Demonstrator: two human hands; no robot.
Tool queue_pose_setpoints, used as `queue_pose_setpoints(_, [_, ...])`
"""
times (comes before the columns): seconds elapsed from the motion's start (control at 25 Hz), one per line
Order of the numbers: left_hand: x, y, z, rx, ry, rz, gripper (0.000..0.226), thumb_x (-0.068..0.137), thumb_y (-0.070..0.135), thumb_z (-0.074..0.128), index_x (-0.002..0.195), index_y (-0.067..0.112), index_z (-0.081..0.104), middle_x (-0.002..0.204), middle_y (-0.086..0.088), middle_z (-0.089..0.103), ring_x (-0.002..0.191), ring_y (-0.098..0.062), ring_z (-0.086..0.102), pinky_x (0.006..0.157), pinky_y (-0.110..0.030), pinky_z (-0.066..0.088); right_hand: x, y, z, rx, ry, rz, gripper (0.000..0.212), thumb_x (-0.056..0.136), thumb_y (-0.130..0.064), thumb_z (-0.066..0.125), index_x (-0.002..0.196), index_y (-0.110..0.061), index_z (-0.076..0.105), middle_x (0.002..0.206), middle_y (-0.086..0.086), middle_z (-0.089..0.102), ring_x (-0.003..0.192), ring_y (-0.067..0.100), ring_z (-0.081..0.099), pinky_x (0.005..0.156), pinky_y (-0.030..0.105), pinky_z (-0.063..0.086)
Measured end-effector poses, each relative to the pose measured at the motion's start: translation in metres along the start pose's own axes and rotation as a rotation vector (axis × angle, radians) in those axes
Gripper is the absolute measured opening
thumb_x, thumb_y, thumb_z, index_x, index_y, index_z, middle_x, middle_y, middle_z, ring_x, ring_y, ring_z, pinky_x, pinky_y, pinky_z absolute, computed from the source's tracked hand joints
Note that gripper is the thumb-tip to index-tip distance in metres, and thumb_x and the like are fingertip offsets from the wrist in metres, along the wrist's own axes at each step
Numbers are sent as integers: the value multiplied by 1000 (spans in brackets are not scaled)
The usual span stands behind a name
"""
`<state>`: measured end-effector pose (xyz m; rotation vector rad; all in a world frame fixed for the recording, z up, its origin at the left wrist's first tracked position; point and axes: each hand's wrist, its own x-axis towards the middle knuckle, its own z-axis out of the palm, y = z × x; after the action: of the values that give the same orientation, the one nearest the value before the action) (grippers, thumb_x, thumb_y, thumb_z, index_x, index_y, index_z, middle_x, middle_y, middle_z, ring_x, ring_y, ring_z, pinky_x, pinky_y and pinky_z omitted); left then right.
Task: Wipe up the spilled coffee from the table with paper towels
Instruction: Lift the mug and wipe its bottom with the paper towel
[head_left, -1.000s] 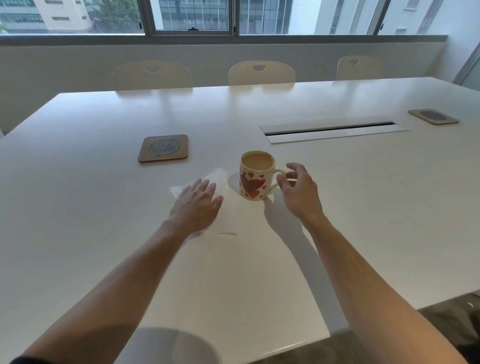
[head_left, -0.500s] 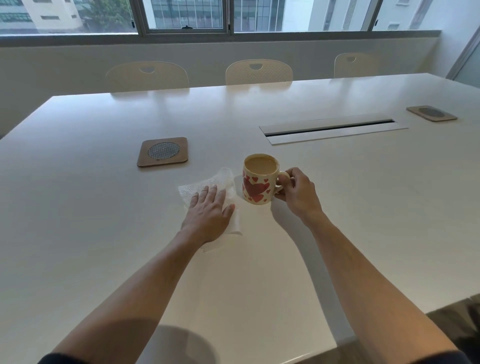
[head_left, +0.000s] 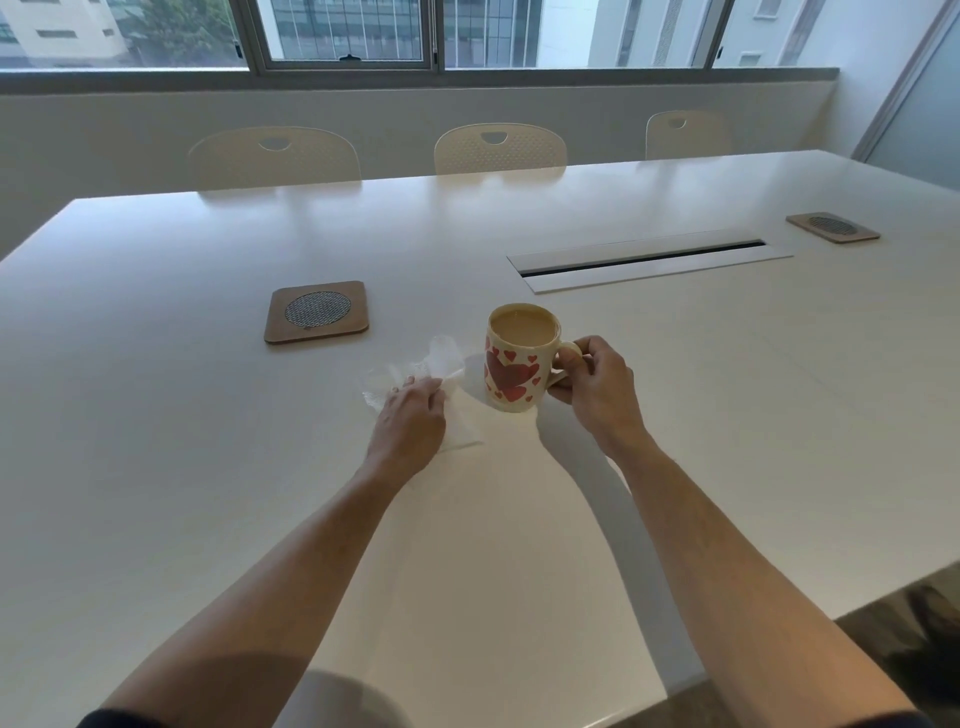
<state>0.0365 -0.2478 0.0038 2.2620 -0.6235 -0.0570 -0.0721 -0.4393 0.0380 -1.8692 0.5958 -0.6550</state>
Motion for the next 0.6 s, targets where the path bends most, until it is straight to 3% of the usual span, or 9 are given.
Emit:
queue_pose_setpoints(0.12, [5, 6, -4, -236, 99, -110, 28, 97, 26, 42, 109, 20, 67, 100, -6, 68, 98, -30, 59, 87, -43, 47, 0, -16, -4, 13, 23, -23, 23, 101, -26, 53, 102, -4, 58, 97, 11, 72, 84, 20, 74, 74, 34, 64])
queue_pose_setpoints(0.32, [17, 20, -4, -763, 147, -318, 25, 98, 27, 44, 88, 21, 66, 83, -3, 62, 79, -27, 57, 69, -36, 46, -3, -32, -11, 30, 65, -35, 17, 103, -22, 50, 106, -7, 57, 100, 9, 71, 85, 19, 74, 71, 28, 63])
queue_pose_setpoints(0.48, [19, 34, 5, -1138, 34, -500, 28, 99, 29, 44, 114, 24, 66, 95, -8, 69, 82, -29, 65, 65, -35, 53, -7, -35, -12, 97, 85, 6, 14, 103, -19, 50, 104, -8, 58, 100, 9, 71, 85, 19, 74, 72, 31, 63])
queue_pose_setpoints(0.6, [17, 50, 19, -1418, -143, -492, 36, 99, 32, 41, 125, 17, 62, 103, -13, 72, 95, -33, 68, 83, -49, 55, -10, -34, -9, 129, 94, 19, 15, 103, -20, 51, 101, -7, 59, 98, 10, 71, 84, 20, 74, 71, 32, 63])
